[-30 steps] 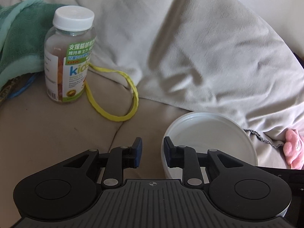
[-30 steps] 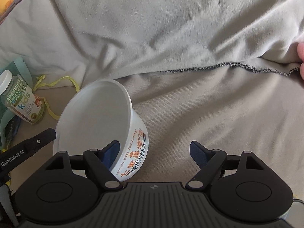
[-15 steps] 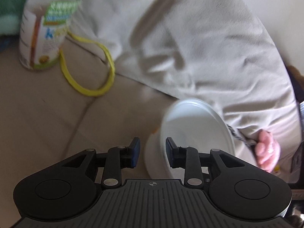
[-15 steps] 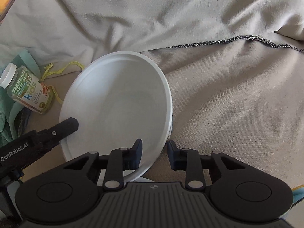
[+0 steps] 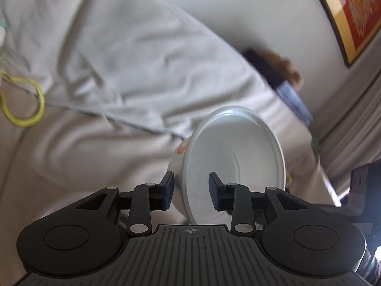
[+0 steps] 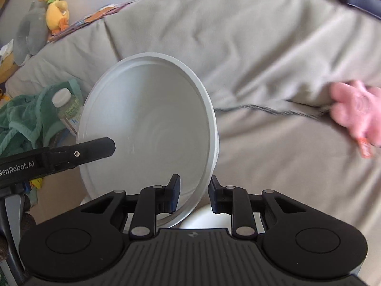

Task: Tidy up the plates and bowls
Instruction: 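Close the right tool on the white printed bowl's rim and lift, then lower the white printed bowl into the blue bowl and open the right tool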

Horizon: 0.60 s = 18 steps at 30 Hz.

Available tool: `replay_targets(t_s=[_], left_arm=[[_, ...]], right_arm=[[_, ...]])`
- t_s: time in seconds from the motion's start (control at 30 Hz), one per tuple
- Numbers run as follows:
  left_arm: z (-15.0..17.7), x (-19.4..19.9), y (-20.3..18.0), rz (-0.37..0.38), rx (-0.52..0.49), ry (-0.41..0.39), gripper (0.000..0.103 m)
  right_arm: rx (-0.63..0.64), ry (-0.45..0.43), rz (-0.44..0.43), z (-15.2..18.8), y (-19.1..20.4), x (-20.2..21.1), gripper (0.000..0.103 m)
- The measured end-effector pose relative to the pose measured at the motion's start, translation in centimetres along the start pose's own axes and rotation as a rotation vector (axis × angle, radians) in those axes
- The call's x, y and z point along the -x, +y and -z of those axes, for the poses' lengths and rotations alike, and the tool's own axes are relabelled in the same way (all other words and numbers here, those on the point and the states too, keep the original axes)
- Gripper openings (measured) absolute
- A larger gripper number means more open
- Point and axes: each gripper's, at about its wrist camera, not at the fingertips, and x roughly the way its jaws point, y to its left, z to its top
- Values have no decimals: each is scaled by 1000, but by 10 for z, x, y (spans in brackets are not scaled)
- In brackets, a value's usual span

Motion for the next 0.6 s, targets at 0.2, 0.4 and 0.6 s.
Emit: replay_targets(t_s=[0.2,0.4,0.6], left_arm=[[38,-26,-40,-63,-28,138,34],[56,-28,-41,-158,-18,178,34],[60,-26,-46,-220,-42,186,34]], right_arm=[[-110,44,6,50,-60,23,26],[-153,67,-67,77,-75,16,30],[-151,18,-62,84,-79,17,37]])
